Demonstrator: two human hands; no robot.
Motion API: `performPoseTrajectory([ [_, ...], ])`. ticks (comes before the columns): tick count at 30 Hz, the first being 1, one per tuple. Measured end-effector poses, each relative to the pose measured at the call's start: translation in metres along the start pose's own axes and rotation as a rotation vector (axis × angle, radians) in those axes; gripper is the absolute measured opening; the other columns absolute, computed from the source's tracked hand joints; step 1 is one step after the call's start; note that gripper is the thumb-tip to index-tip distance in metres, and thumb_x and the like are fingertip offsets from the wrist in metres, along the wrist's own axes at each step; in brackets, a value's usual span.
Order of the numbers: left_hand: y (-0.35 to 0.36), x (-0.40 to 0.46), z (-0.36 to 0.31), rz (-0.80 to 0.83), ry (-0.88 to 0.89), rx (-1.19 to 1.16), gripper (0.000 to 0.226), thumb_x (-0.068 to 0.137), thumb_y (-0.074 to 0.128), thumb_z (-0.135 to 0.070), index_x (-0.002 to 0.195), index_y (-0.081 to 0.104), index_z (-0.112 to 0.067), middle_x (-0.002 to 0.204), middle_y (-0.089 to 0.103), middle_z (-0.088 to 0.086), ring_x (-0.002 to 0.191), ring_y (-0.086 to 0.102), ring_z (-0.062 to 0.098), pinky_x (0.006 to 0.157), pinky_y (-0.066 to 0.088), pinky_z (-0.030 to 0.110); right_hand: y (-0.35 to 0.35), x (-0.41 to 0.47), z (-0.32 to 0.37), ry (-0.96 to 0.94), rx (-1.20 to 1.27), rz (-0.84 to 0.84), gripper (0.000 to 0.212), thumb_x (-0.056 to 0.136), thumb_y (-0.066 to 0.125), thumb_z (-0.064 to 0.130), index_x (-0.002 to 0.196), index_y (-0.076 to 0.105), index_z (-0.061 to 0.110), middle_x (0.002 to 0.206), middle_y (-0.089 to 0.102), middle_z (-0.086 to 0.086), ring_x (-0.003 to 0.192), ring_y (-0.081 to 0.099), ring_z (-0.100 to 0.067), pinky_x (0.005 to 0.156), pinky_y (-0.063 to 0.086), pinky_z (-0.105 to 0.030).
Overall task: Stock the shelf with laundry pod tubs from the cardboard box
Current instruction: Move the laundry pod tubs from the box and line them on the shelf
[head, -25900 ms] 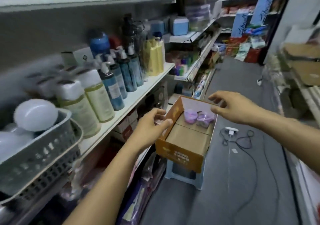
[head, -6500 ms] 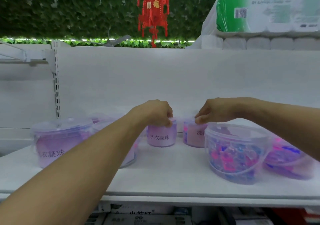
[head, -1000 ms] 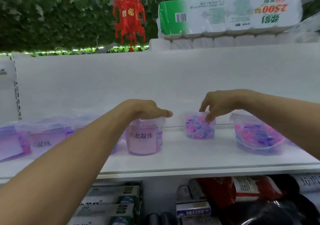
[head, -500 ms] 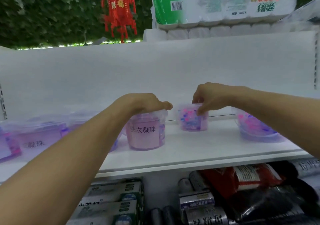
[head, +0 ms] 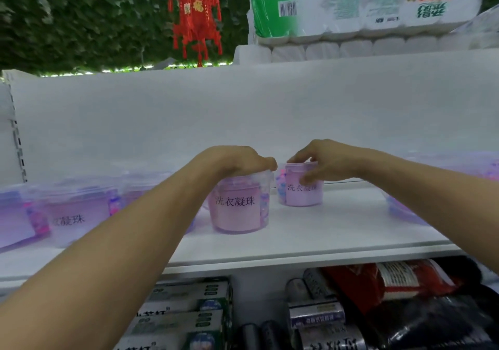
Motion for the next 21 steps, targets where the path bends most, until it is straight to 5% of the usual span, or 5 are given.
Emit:
performPoseTrajectory([
  [11, -0.002, -0.003, -0.004, -0.01, 0.031, 0.03, 0.058, 0.094, 0.035, -0.056, 0.135, 0.048, -0.017, 0.144, 0.045, 0.007, 0.125, 0.044, 0.025, 0.086, 0.029, 0.033, 0.02, 0.024, 0.007, 0.011, -0.105, -0.089, 0.047, 0.086, 0.062, 0.029, 0.131, 0.051, 0.039, 0.121, 0.059, 0.003, 0.108, 0.046, -0.019, 0.091, 0.044, -0.036],
  [16, -0.004, -0.006, -0.011, -0.035, 0.097, 0.037, 0.06, 0.096, 0.031, -0.057, 0.137, 0.047, -0.015, 0.145, 0.044, 0.007, 0.128, 0.043, 0.026, 0.09, 0.031, 0.035, 0.018, 0.0, 0.006, 0.019, 0.046, -0.1, 0.069, 0.088, 0.062, 0.027, 0.147, 0.027, 0.029, 0.151, 0.033, 0.002, 0.137, 0.026, -0.021, 0.11, 0.027, -0.033],
  [21, -0.058, -0.047, -0.017, -0.577, 0.208, -0.154, 0.046, 0.094, 0.035, -0.058, 0.117, 0.057, -0.025, 0.119, 0.062, -0.003, 0.103, 0.056, 0.022, 0.083, 0.043, 0.037, -0.025, -0.062, 0.015, -0.057, -0.044, -0.284, 0.045, 0.088, 0.06, 0.036, 0.132, 0.052, 0.03, 0.144, 0.043, 0.01, 0.135, 0.032, -0.011, 0.109, 0.032, -0.034],
])
Point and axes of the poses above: each hand's wrist, its own x-axis towards the middle knuckle, its own y-axis out of the palm, z = x × y, the point moved 10 cm from there along x, towards the middle knuckle
